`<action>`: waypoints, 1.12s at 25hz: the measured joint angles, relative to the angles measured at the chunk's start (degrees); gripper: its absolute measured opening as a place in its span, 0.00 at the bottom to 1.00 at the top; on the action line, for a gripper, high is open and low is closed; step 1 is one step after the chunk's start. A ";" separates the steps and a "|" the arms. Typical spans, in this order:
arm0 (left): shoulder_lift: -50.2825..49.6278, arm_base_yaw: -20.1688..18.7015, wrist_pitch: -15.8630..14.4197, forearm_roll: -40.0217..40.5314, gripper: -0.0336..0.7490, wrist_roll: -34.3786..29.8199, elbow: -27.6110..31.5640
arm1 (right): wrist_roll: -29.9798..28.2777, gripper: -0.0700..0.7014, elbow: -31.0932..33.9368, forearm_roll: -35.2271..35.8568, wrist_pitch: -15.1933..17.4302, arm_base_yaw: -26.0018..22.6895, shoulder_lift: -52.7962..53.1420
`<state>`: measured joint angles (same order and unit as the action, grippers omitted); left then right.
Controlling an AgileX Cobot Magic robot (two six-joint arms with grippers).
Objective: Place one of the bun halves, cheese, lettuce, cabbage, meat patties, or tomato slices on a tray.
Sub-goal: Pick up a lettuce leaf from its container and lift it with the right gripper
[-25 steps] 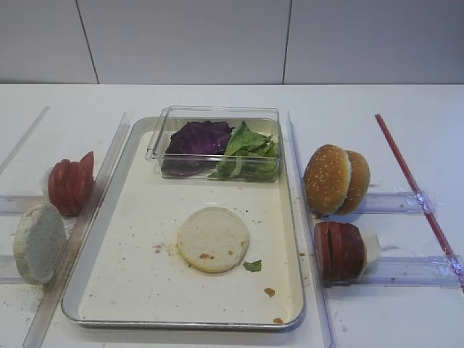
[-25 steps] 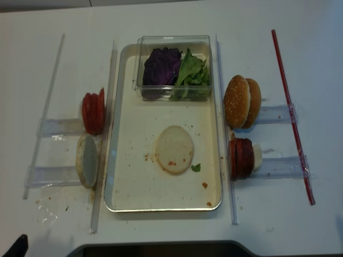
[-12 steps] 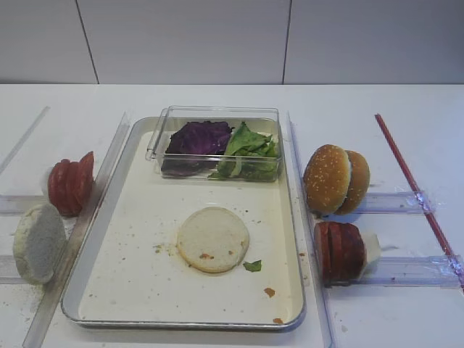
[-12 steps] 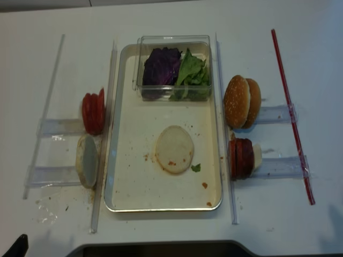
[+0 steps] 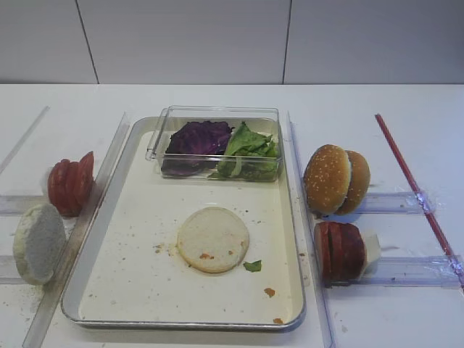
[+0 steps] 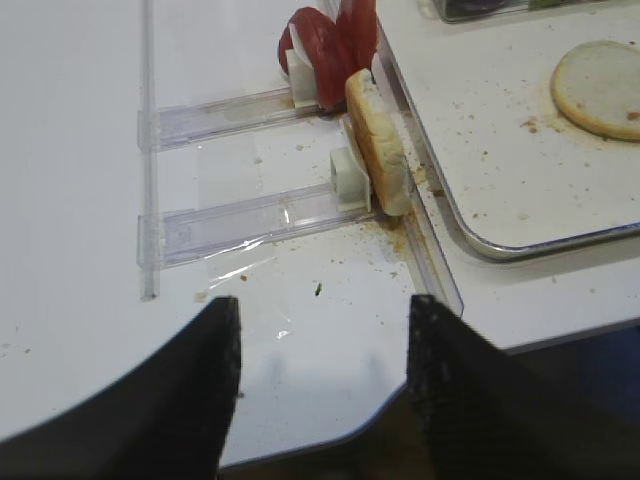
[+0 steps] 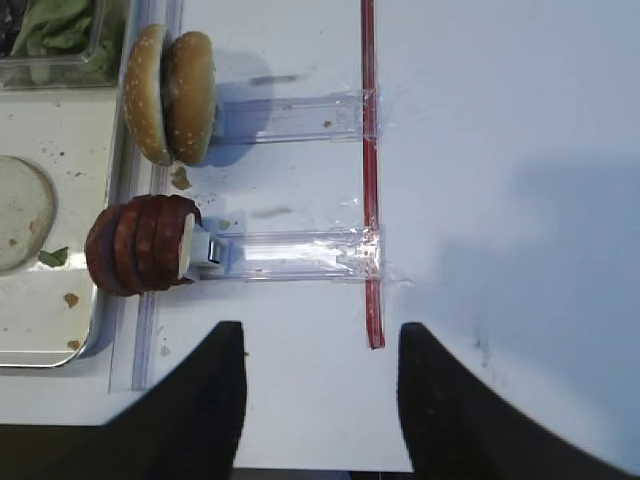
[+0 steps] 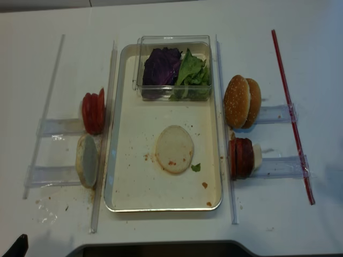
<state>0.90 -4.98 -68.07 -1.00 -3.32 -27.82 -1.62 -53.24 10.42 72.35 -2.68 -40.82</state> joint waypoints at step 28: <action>0.00 0.00 0.00 0.00 0.50 -0.04 0.00 | 3.66 0.59 -38.22 -0.37 -0.11 4.33 -44.38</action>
<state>0.90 -4.98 -68.07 -1.00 -3.36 -27.82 2.04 -91.46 10.05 72.24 1.65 -85.20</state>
